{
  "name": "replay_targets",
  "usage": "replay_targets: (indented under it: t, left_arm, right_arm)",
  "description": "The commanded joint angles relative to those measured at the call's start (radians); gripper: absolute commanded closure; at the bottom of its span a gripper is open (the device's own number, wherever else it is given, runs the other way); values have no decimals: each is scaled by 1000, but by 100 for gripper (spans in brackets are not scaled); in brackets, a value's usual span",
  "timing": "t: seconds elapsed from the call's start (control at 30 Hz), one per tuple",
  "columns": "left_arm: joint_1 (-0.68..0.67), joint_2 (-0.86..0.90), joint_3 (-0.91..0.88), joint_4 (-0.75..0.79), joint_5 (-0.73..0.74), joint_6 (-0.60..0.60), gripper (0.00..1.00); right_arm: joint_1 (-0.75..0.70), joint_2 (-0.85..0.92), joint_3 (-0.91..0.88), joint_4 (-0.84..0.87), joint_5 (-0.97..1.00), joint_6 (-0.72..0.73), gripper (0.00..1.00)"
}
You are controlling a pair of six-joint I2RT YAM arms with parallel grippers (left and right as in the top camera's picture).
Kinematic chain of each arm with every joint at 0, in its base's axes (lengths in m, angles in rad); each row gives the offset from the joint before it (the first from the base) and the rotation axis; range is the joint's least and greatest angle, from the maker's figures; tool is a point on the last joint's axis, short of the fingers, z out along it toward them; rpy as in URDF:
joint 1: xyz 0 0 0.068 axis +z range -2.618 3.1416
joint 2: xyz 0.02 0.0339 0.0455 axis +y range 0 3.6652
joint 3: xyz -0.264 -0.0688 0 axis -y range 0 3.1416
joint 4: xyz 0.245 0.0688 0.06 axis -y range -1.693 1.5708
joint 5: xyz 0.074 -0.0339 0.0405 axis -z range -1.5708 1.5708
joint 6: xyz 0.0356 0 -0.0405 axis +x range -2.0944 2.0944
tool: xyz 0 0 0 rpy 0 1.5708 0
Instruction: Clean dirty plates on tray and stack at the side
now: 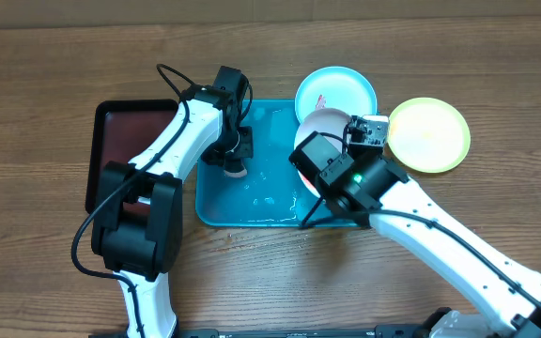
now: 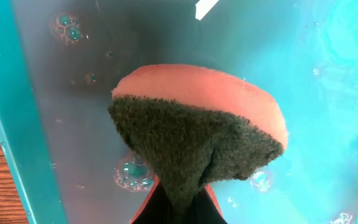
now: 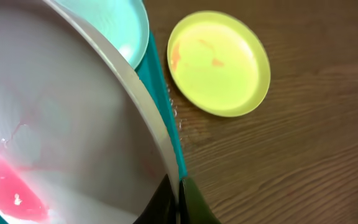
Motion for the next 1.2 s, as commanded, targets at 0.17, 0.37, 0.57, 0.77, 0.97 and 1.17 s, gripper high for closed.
replay_targets:
  t: [0.17,0.37,0.57,0.77,0.97,1.17]
  left_arm:
    - [-21,3,-10,4,14,-29,96]
    - [-22,3,-10,3,14,-29,96]
    - [-23,3,-10,6,14,-29,96]
    - [-25,3,-10,8,14,-29,96]
    - [-27,3,-10,23,14,-29,96]
    - [-27,3,-10,23,14,-29,96]
  right_arm:
    - [99,-52,21,-23,243,18,96]
    - [138,-52,21,-48,372,18,96]
    - [139,-52,21,-19,472,18,96]
    - [140,-52,21,-20,546,2,96]
    - [143,-52,21,-18,731,2,96]
    - [144,-52,21,-11,771,2,96]
